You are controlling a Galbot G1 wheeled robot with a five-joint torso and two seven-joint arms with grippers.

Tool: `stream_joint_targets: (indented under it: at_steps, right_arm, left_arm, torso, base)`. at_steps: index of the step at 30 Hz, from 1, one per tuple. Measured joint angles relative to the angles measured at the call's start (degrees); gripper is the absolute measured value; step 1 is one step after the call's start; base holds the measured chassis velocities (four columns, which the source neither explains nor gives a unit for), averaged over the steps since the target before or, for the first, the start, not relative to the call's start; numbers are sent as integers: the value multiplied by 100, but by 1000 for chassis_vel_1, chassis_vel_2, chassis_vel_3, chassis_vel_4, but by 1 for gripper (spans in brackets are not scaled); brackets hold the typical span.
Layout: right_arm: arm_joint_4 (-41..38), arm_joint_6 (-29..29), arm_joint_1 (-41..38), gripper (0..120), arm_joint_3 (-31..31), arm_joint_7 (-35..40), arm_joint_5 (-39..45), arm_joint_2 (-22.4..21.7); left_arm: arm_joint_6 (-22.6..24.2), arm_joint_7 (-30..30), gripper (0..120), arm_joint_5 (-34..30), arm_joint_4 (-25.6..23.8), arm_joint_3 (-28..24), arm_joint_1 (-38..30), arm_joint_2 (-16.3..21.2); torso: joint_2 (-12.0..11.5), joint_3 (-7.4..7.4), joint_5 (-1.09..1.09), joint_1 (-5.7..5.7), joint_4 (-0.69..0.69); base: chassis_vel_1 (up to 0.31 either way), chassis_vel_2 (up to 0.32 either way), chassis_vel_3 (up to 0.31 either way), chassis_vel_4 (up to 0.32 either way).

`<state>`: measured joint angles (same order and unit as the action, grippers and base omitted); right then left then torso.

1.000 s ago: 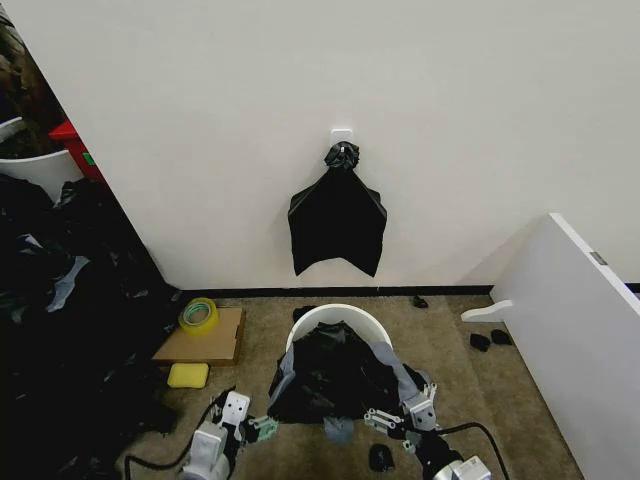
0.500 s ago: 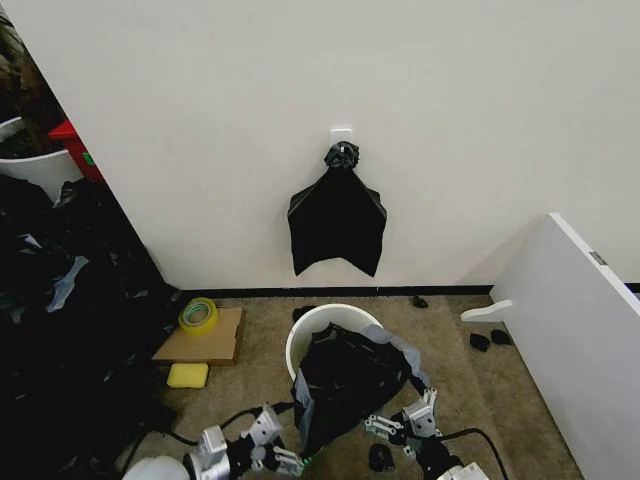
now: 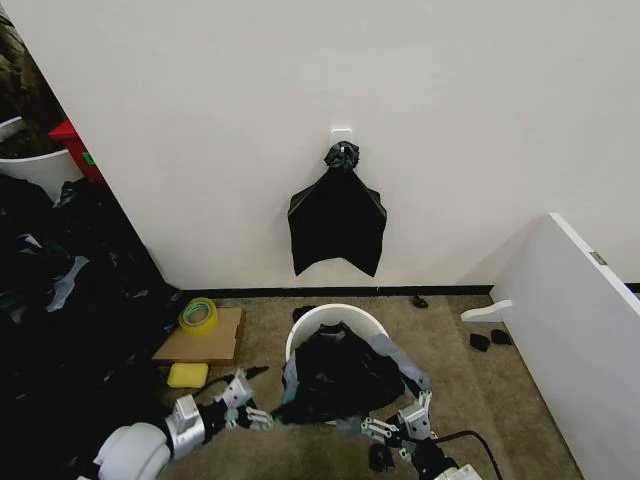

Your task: Place the garbage bag over the trash bin.

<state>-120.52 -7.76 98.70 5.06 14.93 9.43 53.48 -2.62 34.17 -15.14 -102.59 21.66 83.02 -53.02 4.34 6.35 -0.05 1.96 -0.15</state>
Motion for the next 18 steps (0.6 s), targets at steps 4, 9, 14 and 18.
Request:
stream_joint_targets:
  at_steps: [4,9,14,18]
  right_arm:
    - [38,1,-29,100,-8,-19,-21,34]
    - [218,17,-130,100,-71,-31,-120,171]
    - [322,83,-192,100,-125,-13,-186,277]
    - [375,123,-233,100,-162,-2,-203,334]
  left_arm:
    - [-155,82,100,-64,67,18,-41,-15]
    - [-640,594,100,-120,298,107,-122,-16]
    - [-1073,1238,100,-212,686,280,-344,44]
    - [-1316,1826,100,-569,980,346,-526,99]
  torso:
    - [0,0,1,0,1]
    - [0,0,2,0,1]
    - [0,0,1,0,1]
    - [0,0,1,0,0]
  base:
    - [0,0,0,0]
    - [0,0,0,0]
    - [0,0,0,0]
    - [0,0,0,0]
